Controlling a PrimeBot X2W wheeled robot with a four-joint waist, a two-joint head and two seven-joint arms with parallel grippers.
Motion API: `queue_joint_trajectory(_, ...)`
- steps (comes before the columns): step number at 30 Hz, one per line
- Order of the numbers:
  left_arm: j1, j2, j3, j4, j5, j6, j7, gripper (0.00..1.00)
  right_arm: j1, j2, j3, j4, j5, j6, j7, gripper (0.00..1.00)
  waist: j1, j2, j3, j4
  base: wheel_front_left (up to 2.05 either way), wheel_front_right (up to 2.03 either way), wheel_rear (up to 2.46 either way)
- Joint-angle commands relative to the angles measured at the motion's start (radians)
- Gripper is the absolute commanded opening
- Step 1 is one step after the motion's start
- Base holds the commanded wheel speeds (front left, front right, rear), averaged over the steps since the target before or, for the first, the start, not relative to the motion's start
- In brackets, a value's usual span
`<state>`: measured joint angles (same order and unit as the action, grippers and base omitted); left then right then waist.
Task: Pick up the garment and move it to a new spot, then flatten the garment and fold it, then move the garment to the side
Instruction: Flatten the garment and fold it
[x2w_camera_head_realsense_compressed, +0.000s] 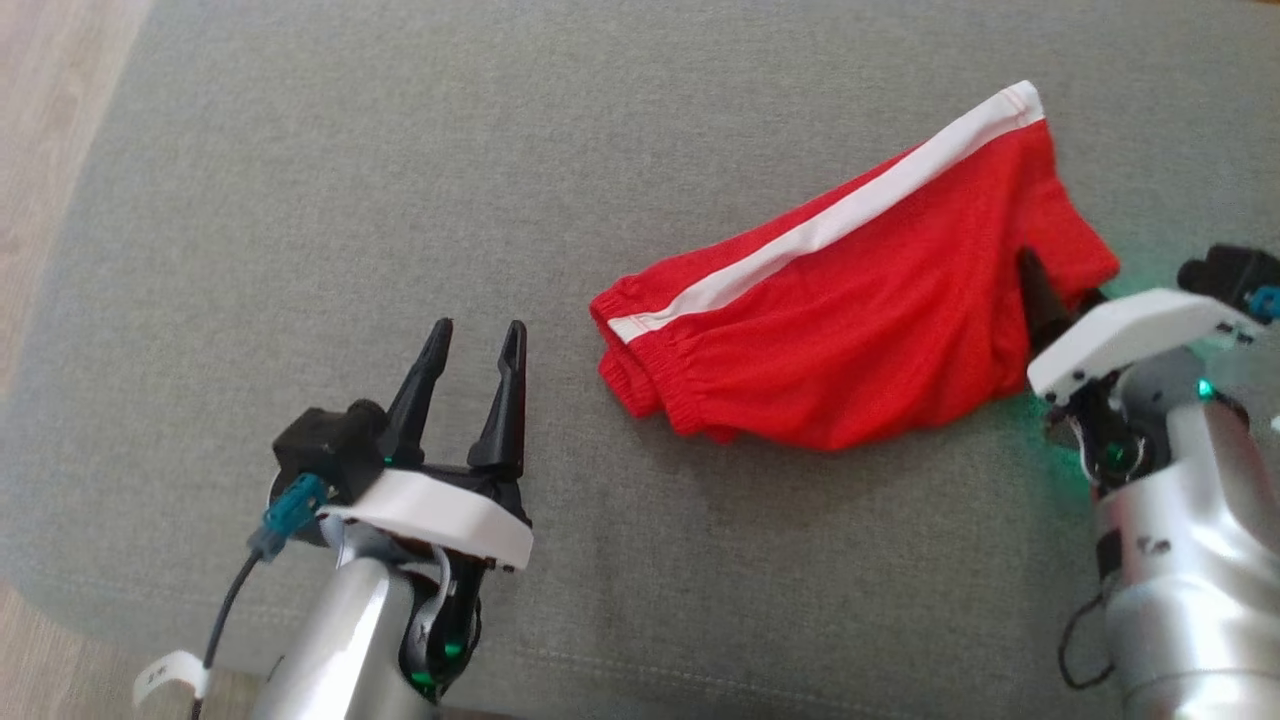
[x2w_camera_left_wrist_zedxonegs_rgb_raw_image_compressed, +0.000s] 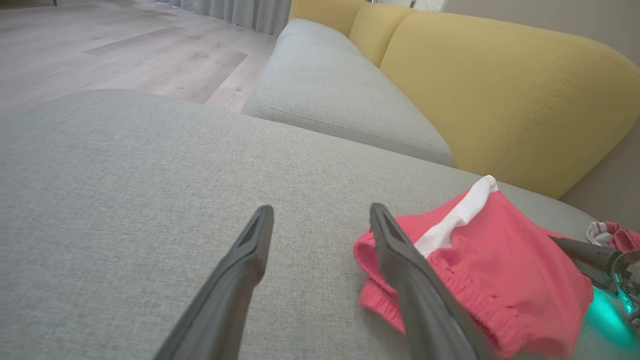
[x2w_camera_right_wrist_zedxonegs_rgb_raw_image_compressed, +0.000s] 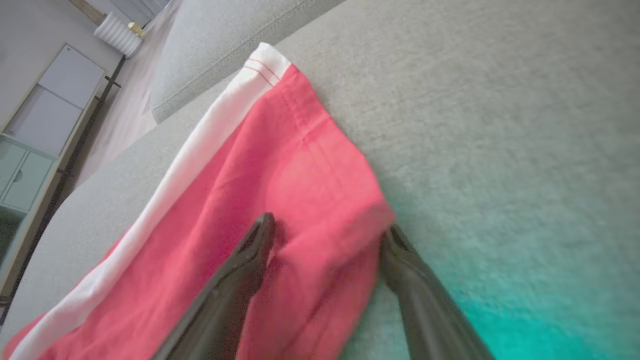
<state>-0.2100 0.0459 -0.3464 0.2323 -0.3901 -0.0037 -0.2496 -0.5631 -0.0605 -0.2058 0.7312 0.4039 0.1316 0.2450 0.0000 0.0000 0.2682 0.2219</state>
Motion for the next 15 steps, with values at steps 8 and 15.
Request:
queue_joint_trajectory(8, -0.042, 0.004, 0.029, -0.029, -0.006, 0.010, -0.012, 1.00, -0.048, 0.010, 0.073, 0.051, 0.045, -0.001, 0.004, 0.00, 0.0000, 0.0000, 0.004, 0.008, 0.00, 0.00, 0.00)
queue_joint_trajectory(15, -0.033, 0.004, 0.041, -0.017, 0.002, 0.009, -0.012, 1.00, -0.044, 0.010, 0.086, 0.054, 0.021, -0.001, -0.110, 0.00, 0.0000, 0.0000, -0.026, -0.029, 0.00, 0.00, 0.00)
